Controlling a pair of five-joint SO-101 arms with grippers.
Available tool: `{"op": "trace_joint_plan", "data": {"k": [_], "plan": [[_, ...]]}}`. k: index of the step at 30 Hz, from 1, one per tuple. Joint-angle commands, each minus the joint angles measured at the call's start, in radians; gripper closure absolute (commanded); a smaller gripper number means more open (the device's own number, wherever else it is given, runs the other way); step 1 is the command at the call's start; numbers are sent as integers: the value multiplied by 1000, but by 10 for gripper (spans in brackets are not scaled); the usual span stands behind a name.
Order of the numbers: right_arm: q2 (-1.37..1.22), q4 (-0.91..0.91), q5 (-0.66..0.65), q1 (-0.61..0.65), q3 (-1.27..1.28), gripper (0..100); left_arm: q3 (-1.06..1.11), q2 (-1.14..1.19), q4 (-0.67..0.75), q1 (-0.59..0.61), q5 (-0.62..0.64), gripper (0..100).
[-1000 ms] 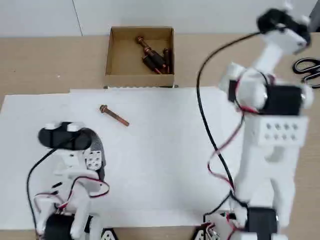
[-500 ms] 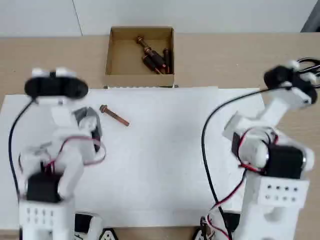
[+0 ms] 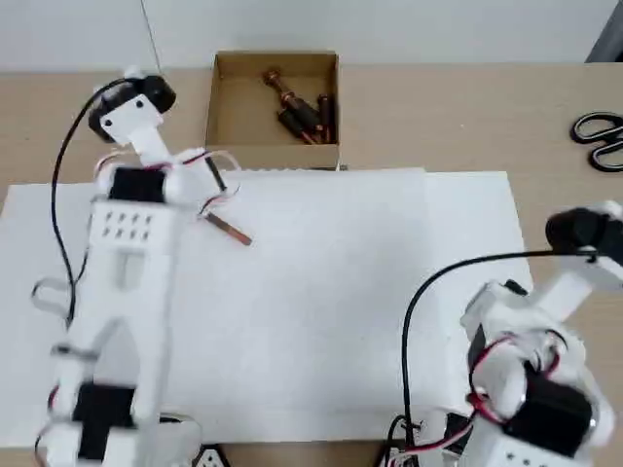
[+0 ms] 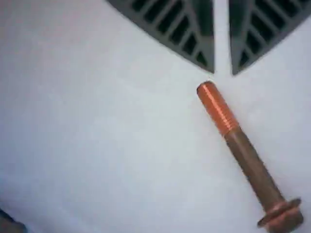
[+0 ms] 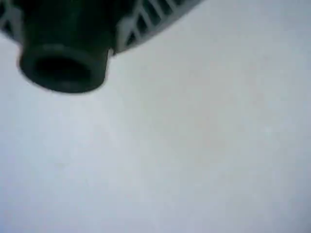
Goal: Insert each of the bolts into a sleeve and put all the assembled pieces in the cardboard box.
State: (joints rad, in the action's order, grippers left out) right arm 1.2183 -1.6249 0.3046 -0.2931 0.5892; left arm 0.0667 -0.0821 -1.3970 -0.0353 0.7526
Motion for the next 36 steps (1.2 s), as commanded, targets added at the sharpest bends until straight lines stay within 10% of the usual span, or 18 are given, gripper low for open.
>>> {"op": "trace_joint_plan", "data": {"k": [1, 36], "plan": [[64, 13, -35, -27, 15, 995, -166, 161, -97, 3, 124, 989], [223, -25, -35, -30, 29, 995, -456, 681, -57, 58, 141, 878]]}}
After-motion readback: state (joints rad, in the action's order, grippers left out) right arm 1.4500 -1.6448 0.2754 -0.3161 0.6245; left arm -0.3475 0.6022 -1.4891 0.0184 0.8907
